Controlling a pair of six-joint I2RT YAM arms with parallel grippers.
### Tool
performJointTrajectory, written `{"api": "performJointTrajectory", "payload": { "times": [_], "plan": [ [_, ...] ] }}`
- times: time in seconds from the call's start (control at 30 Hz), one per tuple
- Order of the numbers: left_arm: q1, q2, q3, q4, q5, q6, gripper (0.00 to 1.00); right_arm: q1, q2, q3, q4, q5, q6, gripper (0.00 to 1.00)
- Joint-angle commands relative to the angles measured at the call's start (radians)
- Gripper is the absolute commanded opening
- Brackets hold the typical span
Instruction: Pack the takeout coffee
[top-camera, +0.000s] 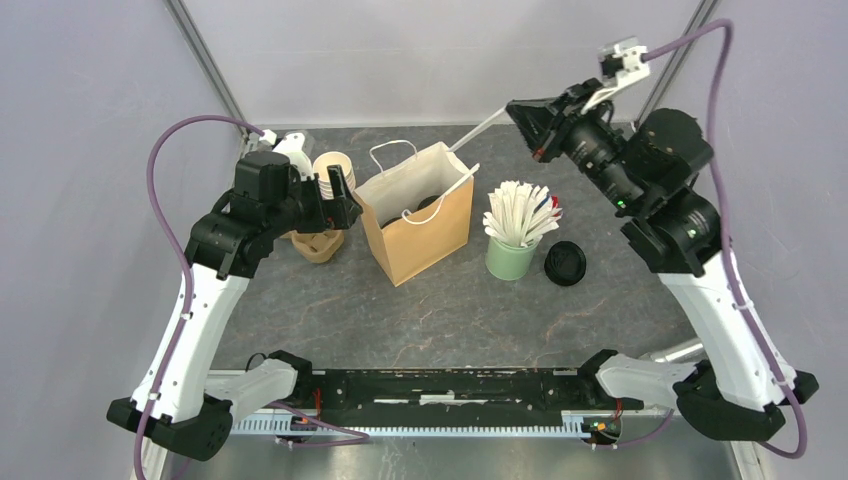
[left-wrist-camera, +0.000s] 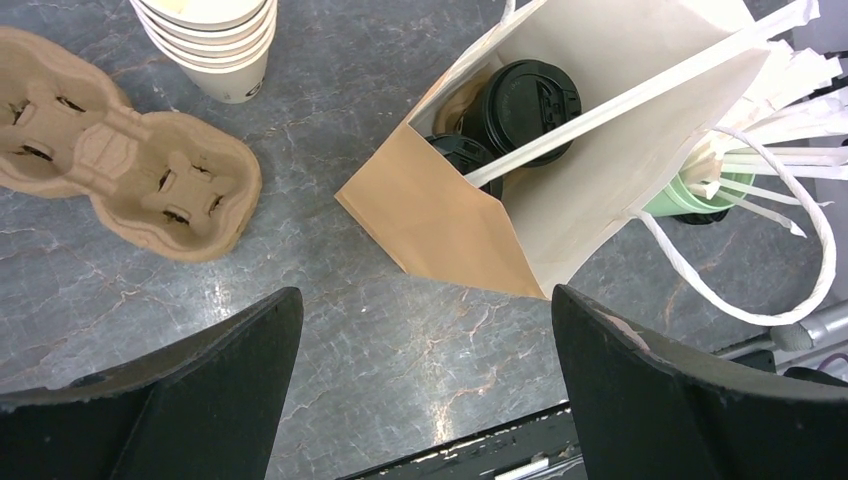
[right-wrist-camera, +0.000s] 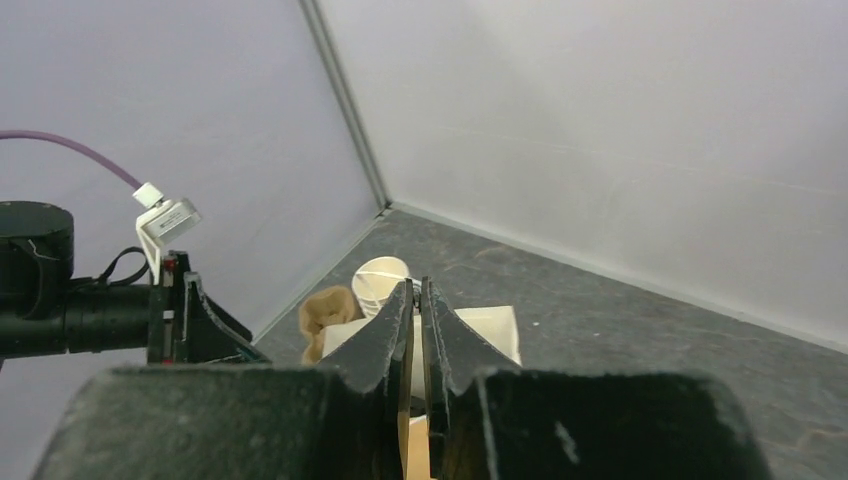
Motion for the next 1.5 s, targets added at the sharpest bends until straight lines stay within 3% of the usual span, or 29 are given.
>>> {"api": "performJointTrajectory", "payload": {
  "times": [0.0, 0.2, 0.37, 0.53, 0.87, 1.0, 1.13, 1.47],
  "plan": [
    [0.006, -0.024, 0.043, 0.007, -0.032, 0.046, 1.00, 0.001, 0.030, -0.037, 0.139, -0.142, 0.101, 0.12],
    [0.007, -0.031, 0.044, 0.004, -0.040, 0.050, 1.00, 0.001, 0.068, -0.108, 0.167, -0.215, 0.178, 0.13],
    [0.006, -0.030, 0.041, 0.003, -0.029, 0.043, 1.00, 0.001, 0.073, -0.238, 0.273, -0.215, 0.270, 0.13],
    [0.007, -0.039, 0.035, 0.004, -0.033, 0.039, 1.00, 0.001, 0.088, -0.391, 0.485, -0.252, 0.375, 0.13],
    [0.007, -0.045, 0.028, 0.004, -0.035, 0.039, 1.00, 0.002, 0.211, -0.476, 0.661, -0.314, 0.445, 0.15],
    [0.007, -0.049, 0.028, 0.002, -0.039, 0.045, 1.00, -0.010, 0.237, -0.450, 0.629, -0.290, 0.419, 0.23],
    [0.006, -0.051, 0.027, -0.001, -0.040, 0.047, 1.00, -0.048, 0.248, -0.386, 0.494, -0.263, 0.374, 0.32],
    [0.006, -0.045, 0.042, 0.001, -0.033, 0.045, 1.00, -0.109, 0.201, -0.245, 0.178, -0.182, 0.078, 0.70]
  ]
}}
